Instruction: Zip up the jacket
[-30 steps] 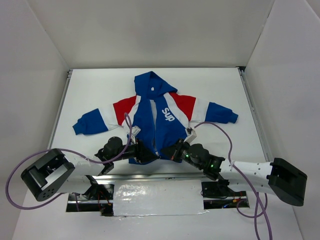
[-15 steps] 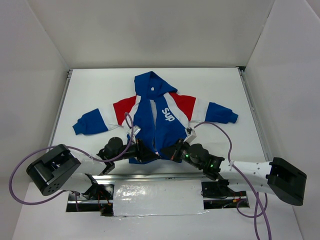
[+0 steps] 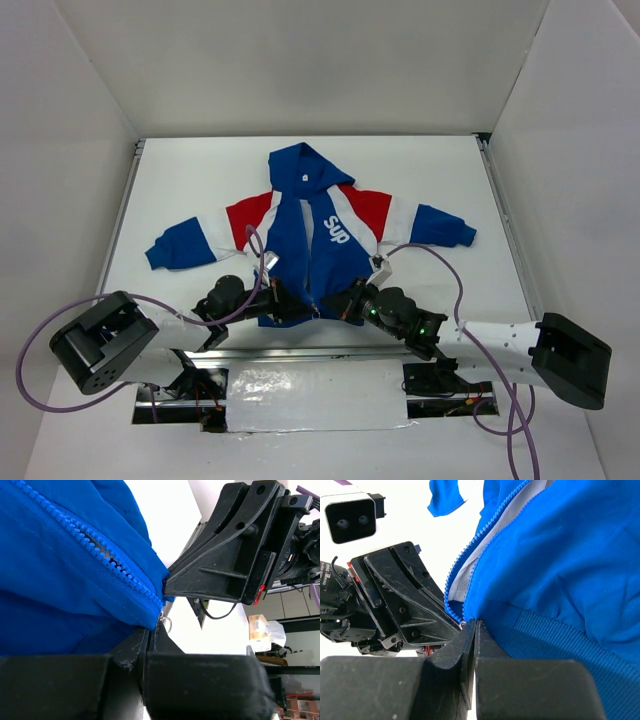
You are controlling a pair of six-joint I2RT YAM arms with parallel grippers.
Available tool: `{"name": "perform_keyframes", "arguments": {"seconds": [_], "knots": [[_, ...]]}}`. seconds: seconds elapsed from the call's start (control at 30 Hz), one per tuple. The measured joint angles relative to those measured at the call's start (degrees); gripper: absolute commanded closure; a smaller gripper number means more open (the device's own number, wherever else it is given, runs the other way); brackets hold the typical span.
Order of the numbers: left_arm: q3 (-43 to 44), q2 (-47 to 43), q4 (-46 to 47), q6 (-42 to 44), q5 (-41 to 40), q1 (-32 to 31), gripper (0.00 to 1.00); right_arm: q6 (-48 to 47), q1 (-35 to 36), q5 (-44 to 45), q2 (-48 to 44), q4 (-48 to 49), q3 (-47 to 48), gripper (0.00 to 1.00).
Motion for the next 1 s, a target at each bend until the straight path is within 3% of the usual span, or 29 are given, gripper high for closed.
{"name": "perform_keyframes", "arguments": {"seconds": [0.33, 0.47, 0.67, 1.0], "knots": [[0.0, 0.0, -0.2, 0.0, 0.1, 0.0, 1.0, -0.8, 0.0, -0.4, 0.3, 0.6, 0.0, 0.99], [0.0, 0.6, 0.4, 0.0, 0.9, 0.0, 1.0, -3.1, -1.4, -4.5, 1.2, 3.4, -0.2, 0.75], [-0.6, 4.2, 5.9, -0.3, 4.0, 0.0, 1.0, -6.4, -4.5, -14.5, 3.4, 7.9, -0.2, 0.66], [-1.0, 9.7, 9.5, -3.2, 7.8, 0.0, 1.0, -9.3, -6.1, -22.3, 5.8, 8.7, -0.6, 0.68]]}}
